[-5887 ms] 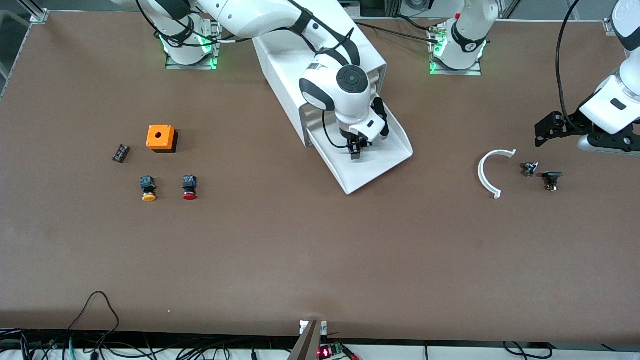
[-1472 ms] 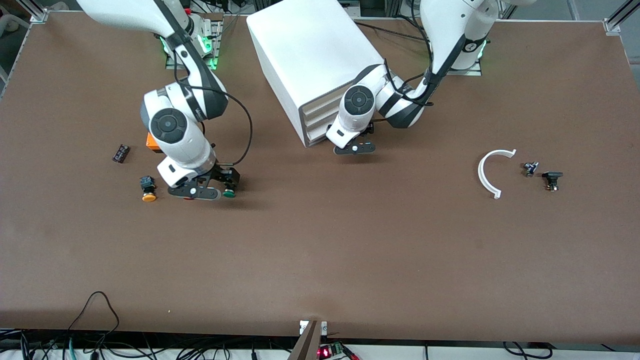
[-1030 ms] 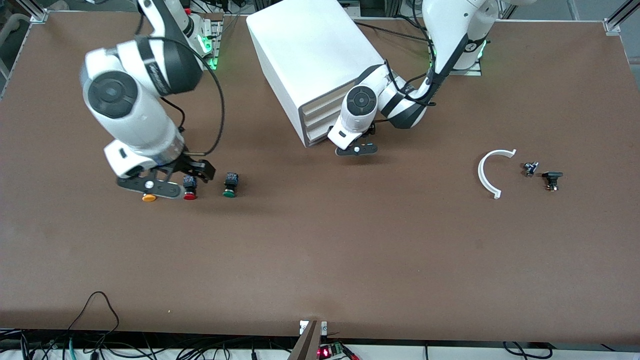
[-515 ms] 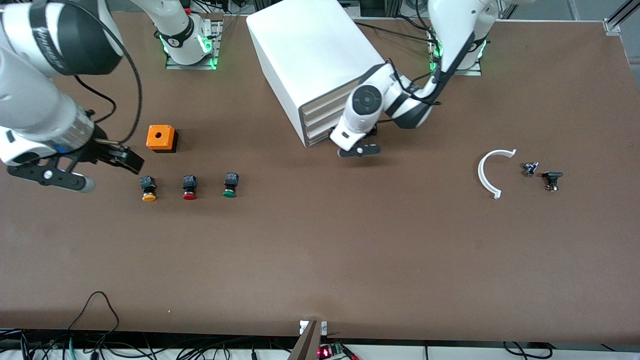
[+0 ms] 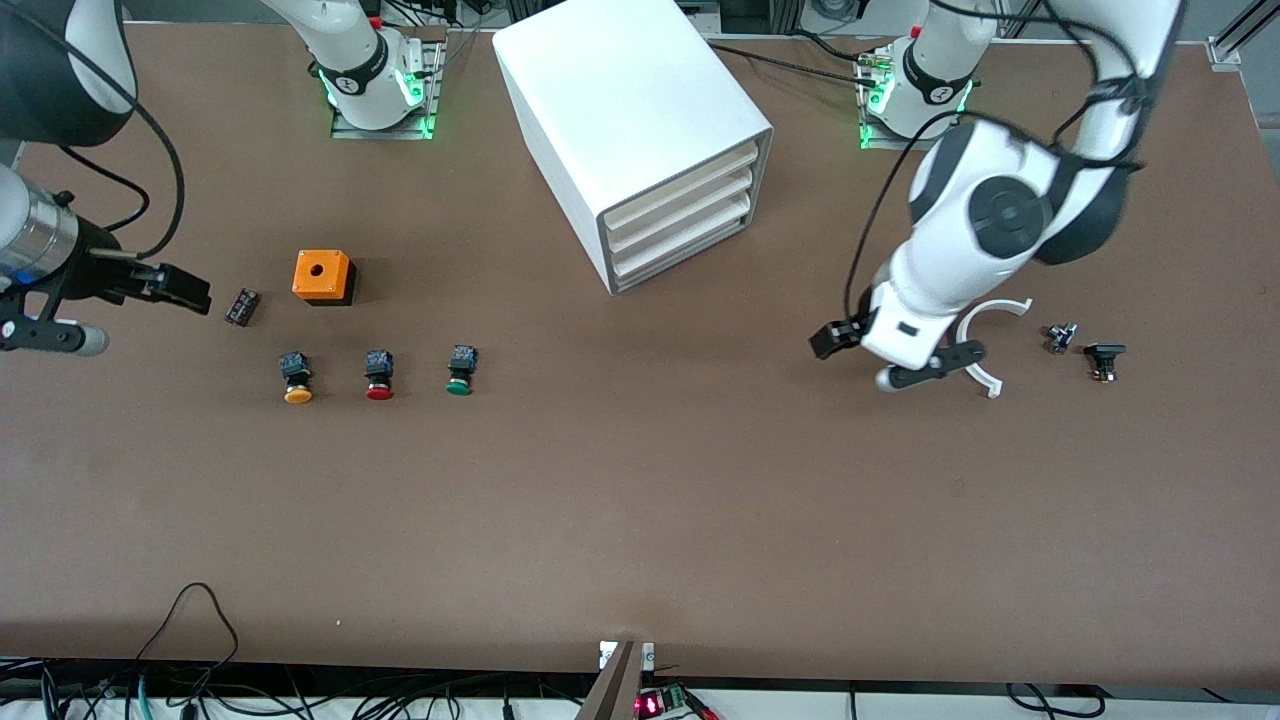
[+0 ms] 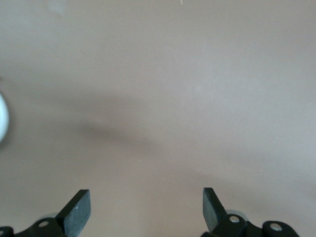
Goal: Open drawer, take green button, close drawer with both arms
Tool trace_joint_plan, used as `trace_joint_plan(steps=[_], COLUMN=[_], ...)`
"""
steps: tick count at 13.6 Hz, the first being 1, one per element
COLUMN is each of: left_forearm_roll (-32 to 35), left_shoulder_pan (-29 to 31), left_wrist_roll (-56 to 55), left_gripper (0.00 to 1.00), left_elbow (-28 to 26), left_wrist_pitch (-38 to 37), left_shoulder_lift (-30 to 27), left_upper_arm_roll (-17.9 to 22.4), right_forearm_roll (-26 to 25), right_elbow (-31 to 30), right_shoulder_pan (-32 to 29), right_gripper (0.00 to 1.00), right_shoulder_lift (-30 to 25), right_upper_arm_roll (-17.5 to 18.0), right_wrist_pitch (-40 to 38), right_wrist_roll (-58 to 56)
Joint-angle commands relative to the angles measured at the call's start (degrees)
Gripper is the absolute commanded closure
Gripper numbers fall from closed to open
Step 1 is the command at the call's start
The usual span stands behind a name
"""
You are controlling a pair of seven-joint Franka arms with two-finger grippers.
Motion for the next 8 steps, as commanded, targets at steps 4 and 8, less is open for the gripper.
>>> trace_joint_plan(steps=[4,8], left_forearm_roll=[-0.25,0.19], left_shoulder_pan=[1.33,1.33], left_wrist_roll=[18.14,32.72], left_gripper=[0.00,0.00], left_elbow=[9.20,11.58], left_wrist_pitch=[-15.08,-20.02], left_shoulder_lift=[-8.51,-11.51], left_upper_arm_roll=[6.79,13.55], right_forearm_roll=[0.68,1.56], right_elbow=[-10.59,-7.96], right_shoulder_pan=[0.48,0.57], right_gripper=[0.00,0.00], right_shoulder_lift=[-8.60,-7.90], right_upper_arm_roll=[-1.67,-2.11], right_wrist_pitch=[4.02,3.92], right_wrist_roll=[-3.98,-4.51])
